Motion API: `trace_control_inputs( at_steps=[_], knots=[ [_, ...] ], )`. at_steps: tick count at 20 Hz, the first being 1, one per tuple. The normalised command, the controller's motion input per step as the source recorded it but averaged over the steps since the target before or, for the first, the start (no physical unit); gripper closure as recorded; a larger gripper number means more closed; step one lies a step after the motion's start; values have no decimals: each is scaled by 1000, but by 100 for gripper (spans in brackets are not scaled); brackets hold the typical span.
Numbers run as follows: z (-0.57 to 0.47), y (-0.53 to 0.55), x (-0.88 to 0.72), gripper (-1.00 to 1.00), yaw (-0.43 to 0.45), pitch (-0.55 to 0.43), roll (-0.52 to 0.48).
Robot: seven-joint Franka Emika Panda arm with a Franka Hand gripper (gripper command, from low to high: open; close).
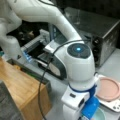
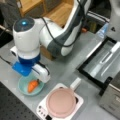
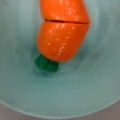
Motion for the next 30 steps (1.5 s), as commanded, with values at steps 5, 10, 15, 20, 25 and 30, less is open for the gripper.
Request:
trace_control_inputs(
  at_steps=[5,10,15,20,25,30],
  knots=[
    [-21,-40,241,-100,43,45,11],
    [20,-42,235,-100,78,56,17],
    [61,-43,223,-100,76,65,19],
    [65,-43,221,-100,76,67,20],
    [65,-43,220,-100,76,67,20],
    [65,-43,220,-100,76,67,20]
  ],
)
